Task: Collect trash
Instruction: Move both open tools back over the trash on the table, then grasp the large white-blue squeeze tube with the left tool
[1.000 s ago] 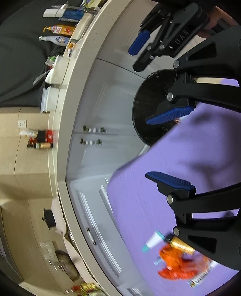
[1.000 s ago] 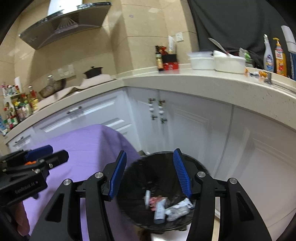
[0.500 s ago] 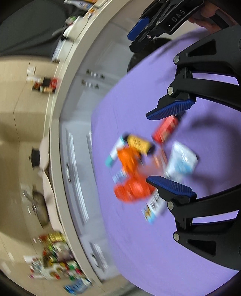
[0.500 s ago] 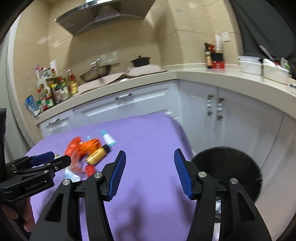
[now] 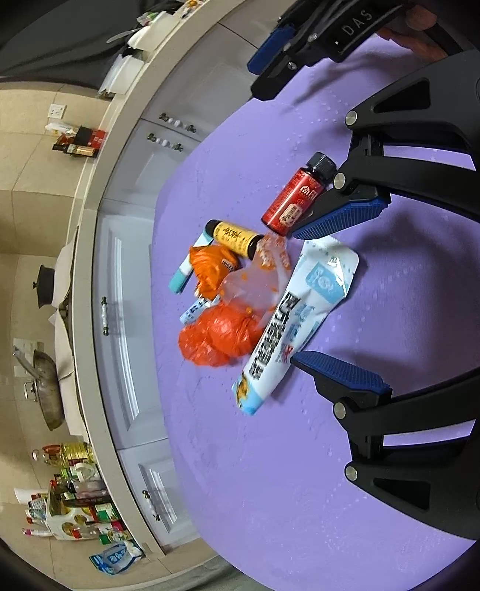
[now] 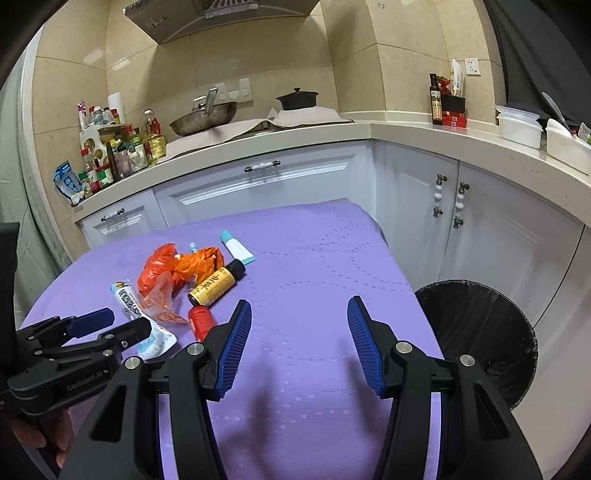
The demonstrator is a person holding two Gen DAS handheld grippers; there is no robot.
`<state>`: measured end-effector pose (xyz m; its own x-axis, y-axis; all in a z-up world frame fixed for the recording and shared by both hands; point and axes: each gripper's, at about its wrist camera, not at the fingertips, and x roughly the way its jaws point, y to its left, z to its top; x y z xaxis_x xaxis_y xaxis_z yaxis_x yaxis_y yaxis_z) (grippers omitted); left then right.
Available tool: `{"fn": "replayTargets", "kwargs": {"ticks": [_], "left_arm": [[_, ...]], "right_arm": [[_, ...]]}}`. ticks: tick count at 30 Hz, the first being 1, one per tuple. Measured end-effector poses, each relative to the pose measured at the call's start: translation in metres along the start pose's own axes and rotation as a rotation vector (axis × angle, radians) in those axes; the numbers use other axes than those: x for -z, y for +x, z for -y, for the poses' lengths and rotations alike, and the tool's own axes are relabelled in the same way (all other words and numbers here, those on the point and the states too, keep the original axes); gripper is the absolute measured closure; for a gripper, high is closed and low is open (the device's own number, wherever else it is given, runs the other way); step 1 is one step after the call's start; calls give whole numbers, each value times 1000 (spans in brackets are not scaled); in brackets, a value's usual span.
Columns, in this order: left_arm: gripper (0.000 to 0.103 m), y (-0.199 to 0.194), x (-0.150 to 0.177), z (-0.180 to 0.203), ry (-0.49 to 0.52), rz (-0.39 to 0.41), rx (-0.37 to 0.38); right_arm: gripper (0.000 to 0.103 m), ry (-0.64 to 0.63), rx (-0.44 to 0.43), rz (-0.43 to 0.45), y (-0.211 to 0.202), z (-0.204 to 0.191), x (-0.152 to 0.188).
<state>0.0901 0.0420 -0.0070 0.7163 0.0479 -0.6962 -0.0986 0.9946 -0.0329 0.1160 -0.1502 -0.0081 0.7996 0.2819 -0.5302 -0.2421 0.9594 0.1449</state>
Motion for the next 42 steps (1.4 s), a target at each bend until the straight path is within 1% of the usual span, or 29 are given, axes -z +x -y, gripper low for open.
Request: {"fn": "replayTargets", "kwargs": {"ticks": [5, 11, 16, 18, 20, 22, 28, 32, 39, 42], "left_arm": [[42, 12, 0, 7, -9, -35, -17], [42, 26, -2, 16, -15, -69, -60], [42, 36, 0, 18, -25, -106, -87], [39, 38, 0, 17, -33, -115, -92], [38, 39, 0, 15, -41, -120, -93], [38, 39, 1, 11, -46, -121, -92], [38, 30, 8, -10, -67, -121, -123], [38, 24, 11, -24, -76, -122, -136], [38, 11, 22, -54, -96, -123, -137], [38, 3, 24, -65, -118, -108, -129]], "right_arm": [[49, 13, -4, -12, 1, 14, -1], [49, 2, -17, -22, 2, 27, -5], [47, 3, -37, -23, 4, 35, -8], [47, 0, -45, -25, 5, 35, -8], [47, 1, -52, -28, 6, 36, -7], [46, 0, -55, -29, 5, 36, -7], [46, -5, -53, -30, 3, 35, -7], [46, -18, -52, -34, 0, 27, -7], [46, -43, -47, -37, -3, 9, -8], [46, -52, -44, -37, -4, 2, -9]]}}
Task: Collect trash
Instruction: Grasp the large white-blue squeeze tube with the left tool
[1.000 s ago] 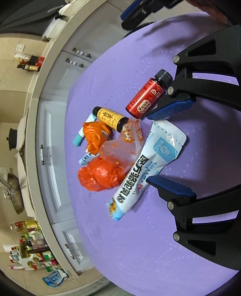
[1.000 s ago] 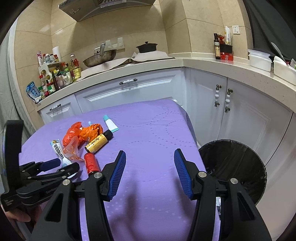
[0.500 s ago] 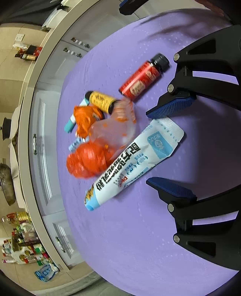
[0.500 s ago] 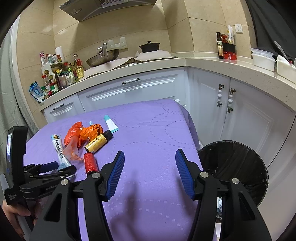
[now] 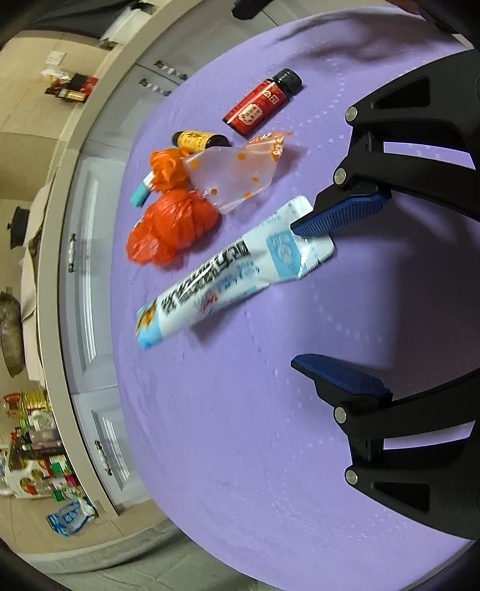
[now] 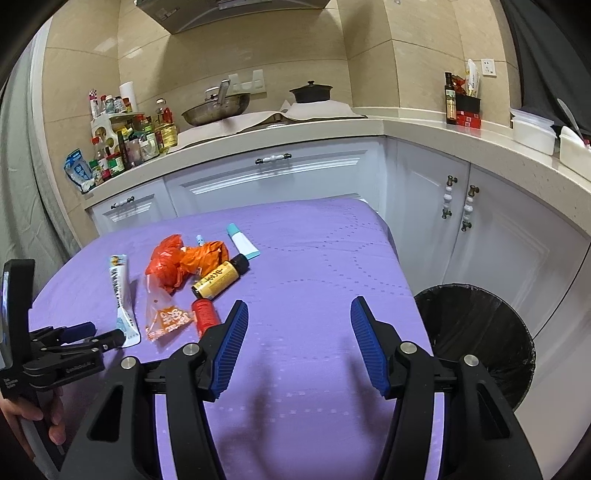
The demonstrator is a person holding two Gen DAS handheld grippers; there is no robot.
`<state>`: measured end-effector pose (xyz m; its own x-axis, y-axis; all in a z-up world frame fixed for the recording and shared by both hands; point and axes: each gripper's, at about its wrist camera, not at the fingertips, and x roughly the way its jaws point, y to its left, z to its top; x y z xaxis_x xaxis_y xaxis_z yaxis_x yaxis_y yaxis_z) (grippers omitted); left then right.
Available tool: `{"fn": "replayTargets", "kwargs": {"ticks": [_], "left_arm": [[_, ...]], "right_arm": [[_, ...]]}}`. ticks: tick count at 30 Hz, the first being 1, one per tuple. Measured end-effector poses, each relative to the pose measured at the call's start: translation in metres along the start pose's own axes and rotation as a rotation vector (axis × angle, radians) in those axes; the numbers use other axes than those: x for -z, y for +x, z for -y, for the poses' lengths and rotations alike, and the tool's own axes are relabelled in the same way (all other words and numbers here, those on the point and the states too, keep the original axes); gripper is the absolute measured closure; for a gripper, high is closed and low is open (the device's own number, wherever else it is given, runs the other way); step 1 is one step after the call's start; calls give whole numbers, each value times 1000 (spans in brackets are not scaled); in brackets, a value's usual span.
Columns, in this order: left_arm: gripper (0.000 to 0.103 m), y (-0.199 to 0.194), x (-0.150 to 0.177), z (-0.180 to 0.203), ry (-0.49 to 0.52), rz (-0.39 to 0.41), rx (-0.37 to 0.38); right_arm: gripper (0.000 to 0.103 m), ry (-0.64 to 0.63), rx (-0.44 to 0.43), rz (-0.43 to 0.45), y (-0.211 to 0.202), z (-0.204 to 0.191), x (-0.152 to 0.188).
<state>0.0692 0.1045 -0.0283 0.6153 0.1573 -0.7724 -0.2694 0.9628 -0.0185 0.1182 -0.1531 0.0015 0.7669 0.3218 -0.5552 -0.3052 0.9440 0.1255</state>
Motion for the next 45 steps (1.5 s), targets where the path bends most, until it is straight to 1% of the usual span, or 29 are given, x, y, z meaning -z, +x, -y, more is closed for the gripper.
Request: {"fn": "replayTargets", "kwargs": {"ticks": [2, 3, 5, 8, 12, 14, 16, 17, 20, 21, 23, 25, 29, 31, 36, 45], "left_arm": [[38, -3, -2, -2, -8, 7, 22], [34, -5, -4, -2, -12, 12, 38], [30, -6, -8, 1, -18, 24, 60], [30, -1, -15, 8, -18, 32, 69], [29, 14, -22, 16, -19, 1, 68], [30, 15, -21, 14, -30, 4, 76], [35, 12, -20, 13, -34, 27, 74], [44, 11, -20, 12, -30, 32, 67], [58, 12, -18, 10, -22, 24, 90], [60, 11, -18, 10, -16, 25, 94], [71, 7, -17, 12, 10, 30, 94], [76, 5, -16, 12, 25, 36, 93], [92, 0, -13, 8, 44, 40, 117], [95, -4, -12, 6, 55, 48, 121], [99, -11, -10, -4, 58, 58, 119], [99, -29, -5, -34, 33, 93, 110]], "right_arm": [[46, -5, 3, 0, 0, -3, 0], [46, -7, 5, 0, 0, -5, -1], [46, -10, 11, 0, -1, -7, -2], [45, -10, 19, 1, -2, -9, -2], [45, -15, 21, 0, -1, -9, -2], [45, -20, 22, -3, -1, -10, -3], [45, -21, 25, -2, -1, -9, -3], [45, -19, 25, -2, -1, -9, -3], [45, -12, 24, -6, 1, -8, -2], [45, -11, 23, -7, 1, -9, -1], [45, -10, 21, -10, 2, -9, -1], [45, -11, 17, -11, 2, -11, -1], [45, -18, 11, -11, 1, -15, -1], [45, -19, 8, -10, 0, -16, -1], [45, -30, -7, -7, 0, -27, -2], [45, -75, -78, -19, 11, -68, -5]]}}
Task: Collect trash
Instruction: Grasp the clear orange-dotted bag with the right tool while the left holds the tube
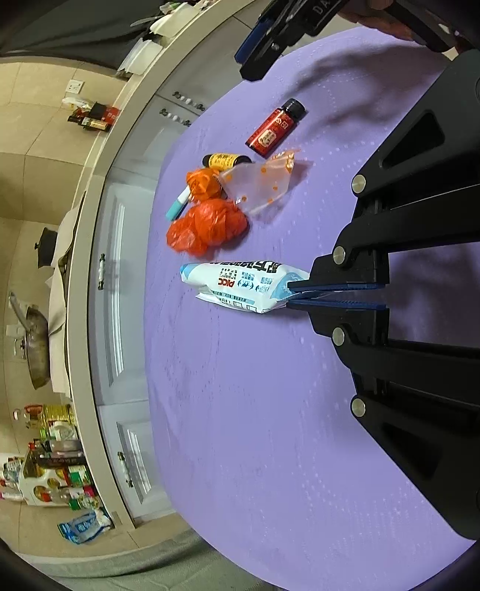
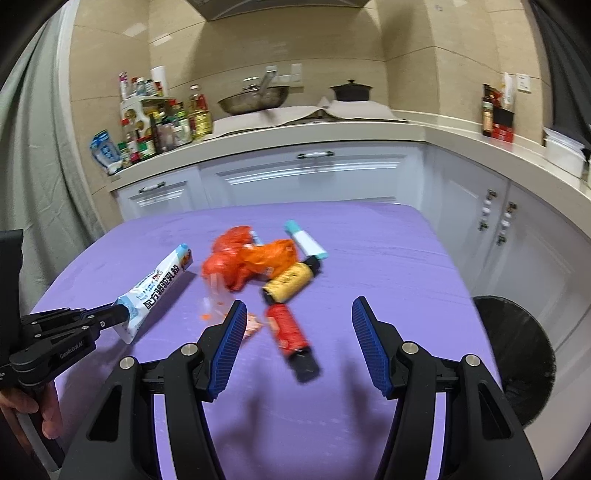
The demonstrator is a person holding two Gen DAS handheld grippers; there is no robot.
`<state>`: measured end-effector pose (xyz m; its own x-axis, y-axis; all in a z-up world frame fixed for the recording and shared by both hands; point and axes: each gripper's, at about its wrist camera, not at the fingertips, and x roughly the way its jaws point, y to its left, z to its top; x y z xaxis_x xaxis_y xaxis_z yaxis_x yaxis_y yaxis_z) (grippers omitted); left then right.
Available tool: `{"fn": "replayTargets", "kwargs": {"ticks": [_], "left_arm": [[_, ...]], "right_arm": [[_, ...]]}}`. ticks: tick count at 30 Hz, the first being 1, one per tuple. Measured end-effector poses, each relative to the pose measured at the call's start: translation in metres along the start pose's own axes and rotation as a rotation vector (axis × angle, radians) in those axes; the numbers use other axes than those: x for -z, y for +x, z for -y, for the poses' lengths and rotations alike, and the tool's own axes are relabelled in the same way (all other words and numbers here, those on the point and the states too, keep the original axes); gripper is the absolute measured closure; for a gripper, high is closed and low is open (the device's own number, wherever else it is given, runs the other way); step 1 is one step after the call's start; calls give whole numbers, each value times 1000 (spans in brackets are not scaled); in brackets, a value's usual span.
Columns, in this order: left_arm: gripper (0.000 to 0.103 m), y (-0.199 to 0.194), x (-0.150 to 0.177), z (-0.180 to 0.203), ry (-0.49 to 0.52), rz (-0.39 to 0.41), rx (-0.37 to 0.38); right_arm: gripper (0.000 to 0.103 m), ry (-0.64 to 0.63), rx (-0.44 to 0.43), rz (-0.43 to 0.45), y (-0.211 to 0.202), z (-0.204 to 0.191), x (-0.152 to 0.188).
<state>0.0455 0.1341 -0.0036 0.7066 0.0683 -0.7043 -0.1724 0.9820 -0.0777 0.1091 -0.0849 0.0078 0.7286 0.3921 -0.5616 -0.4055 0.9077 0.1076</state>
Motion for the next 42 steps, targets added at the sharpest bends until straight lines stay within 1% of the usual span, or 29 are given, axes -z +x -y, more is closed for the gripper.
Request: {"fn": "replayTargets", "kwargs": {"ticks": [3, 7, 9, 14, 17, 18, 19, 20, 21, 22, 24, 28, 33, 37, 42], "left_arm": [[99, -4, 1, -13, -12, 7, -13], [99, -9, 4, -30, -25, 19, -36], [99, -12, 4, -36, -22, 32, -55], [99, -17, 4, -54, -27, 51, -89], [99, -18, 3, -66, -43, 54, -97], [99, -19, 3, -69, -47, 55, -98], [99, -19, 3, -73, -51, 57, -101], [99, -20, 3, -75, -54, 60, -103], [99, -21, 3, -78, -56, 62, -106], [99, -21, 3, -79, -57, 64, -106], [99, -23, 3, -82, -61, 68, -109], [99, -27, 4, -83, -64, 75, -107], [99, -34, 4, -75, -57, 88, -93], [99, -38, 3, -61, -38, 99, -70], [99, -41, 1, -34, -2, 111, -32]], "right_arm": [[45, -20, -29, -11, 10, -17, -2], [45, -43, -47, -26, 23, -36, -4], [45, -51, -49, -42, 33, -43, -5], [49, -60, -44, -87, 51, -52, -4], [57, -65, -39, -122, 61, -56, -3], [62, -65, -42, -135, 64, -57, -2], [71, -66, -46, -146, 67, -57, -2], [75, -67, -54, -157, 69, -58, -2], [85, -69, -61, -165, 71, -59, -2], [88, -71, -65, -170, 72, -60, -2], [92, -78, -64, -170, 71, -63, -2], [92, -70, -68, -146, 62, -63, -3], [92, -68, -62, -99, 41, -59, -6], [92, -56, -43, -69, 26, -50, -9], [92, -24, 4, -32, 7, -29, -9]]}}
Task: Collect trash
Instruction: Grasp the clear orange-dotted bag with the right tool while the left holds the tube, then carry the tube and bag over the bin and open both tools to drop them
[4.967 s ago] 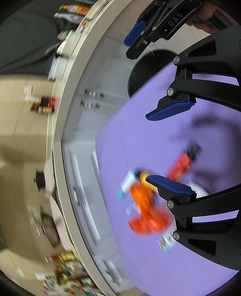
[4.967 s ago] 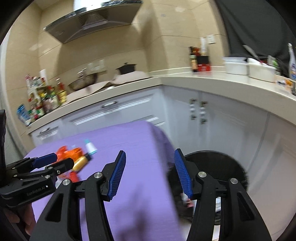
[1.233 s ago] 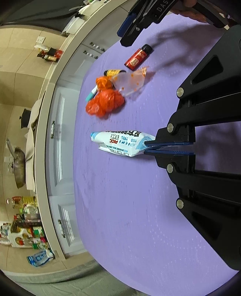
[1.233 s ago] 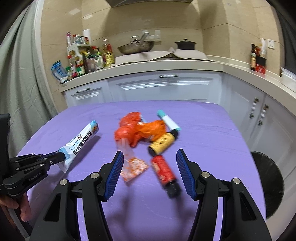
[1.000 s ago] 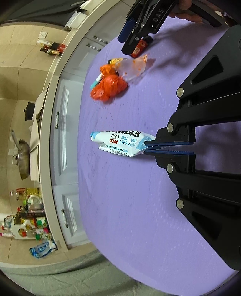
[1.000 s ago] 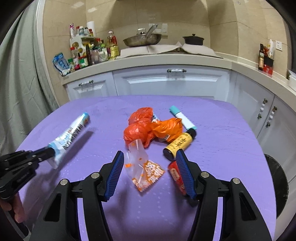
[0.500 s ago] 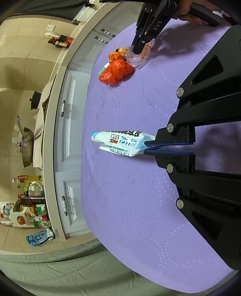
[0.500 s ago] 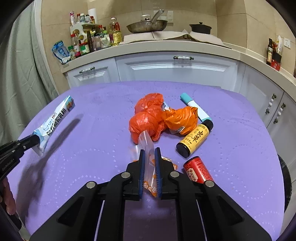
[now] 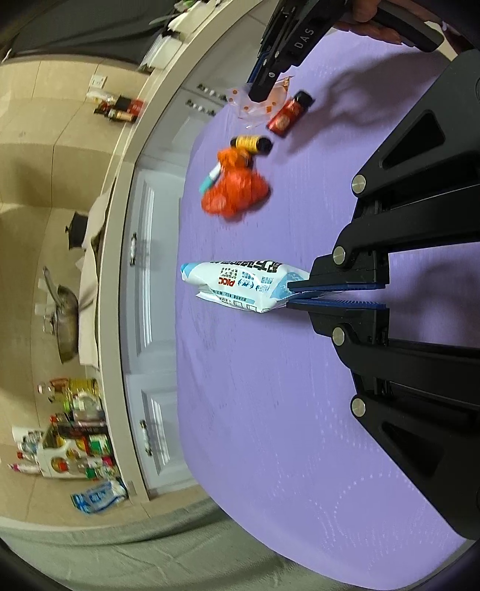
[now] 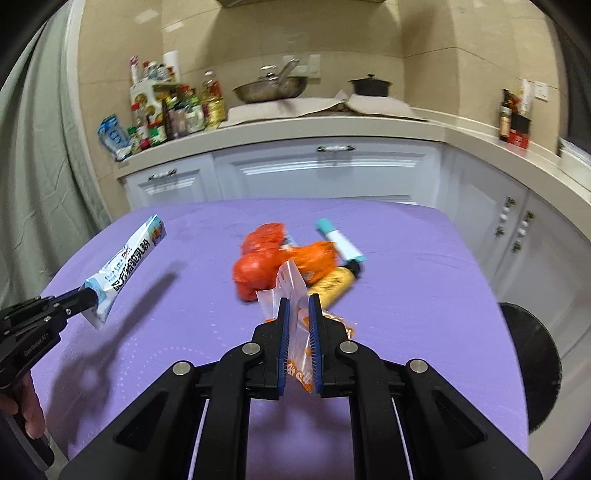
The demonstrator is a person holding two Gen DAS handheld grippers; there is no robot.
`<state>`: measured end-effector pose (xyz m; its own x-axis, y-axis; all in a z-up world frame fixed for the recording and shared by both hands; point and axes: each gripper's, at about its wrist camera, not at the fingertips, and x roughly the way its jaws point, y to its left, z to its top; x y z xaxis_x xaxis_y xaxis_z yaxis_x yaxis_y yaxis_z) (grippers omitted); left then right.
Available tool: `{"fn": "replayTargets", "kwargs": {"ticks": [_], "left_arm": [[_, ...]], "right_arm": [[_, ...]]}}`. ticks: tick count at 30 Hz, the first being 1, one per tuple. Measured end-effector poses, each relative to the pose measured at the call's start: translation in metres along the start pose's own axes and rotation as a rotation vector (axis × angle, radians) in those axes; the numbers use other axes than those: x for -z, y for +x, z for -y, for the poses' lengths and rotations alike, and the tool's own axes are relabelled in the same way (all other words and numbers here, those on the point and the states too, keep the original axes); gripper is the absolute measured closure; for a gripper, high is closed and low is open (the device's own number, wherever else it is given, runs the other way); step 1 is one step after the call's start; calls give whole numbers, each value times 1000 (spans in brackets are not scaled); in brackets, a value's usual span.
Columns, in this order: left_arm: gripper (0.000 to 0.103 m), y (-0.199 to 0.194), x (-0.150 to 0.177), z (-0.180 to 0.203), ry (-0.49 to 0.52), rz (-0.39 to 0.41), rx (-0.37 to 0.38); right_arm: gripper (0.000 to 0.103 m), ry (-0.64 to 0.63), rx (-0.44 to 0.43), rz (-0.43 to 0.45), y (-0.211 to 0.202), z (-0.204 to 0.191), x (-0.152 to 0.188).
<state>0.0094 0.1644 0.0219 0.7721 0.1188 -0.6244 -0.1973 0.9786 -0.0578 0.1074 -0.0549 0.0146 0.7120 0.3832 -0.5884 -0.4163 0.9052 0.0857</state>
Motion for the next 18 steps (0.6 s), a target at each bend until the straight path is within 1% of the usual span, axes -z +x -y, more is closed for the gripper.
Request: {"fn": "replayTargets", "kwargs": {"ticks": [7, 10, 14, 18], "left_arm": [[99, -2, -3, 43, 48, 13, 63], [99, -2, -5, 69, 72, 17, 102], [99, 0, -8, 109, 100, 15, 175], [99, -2, -9, 152, 156, 32, 230]], "right_arm": [[92, 61, 86, 43, -29, 41, 8], [92, 94, 127, 62, -43, 63, 13], [92, 139, 185, 87, -62, 92, 21], [92, 191, 251, 113, -81, 126, 30]]}}
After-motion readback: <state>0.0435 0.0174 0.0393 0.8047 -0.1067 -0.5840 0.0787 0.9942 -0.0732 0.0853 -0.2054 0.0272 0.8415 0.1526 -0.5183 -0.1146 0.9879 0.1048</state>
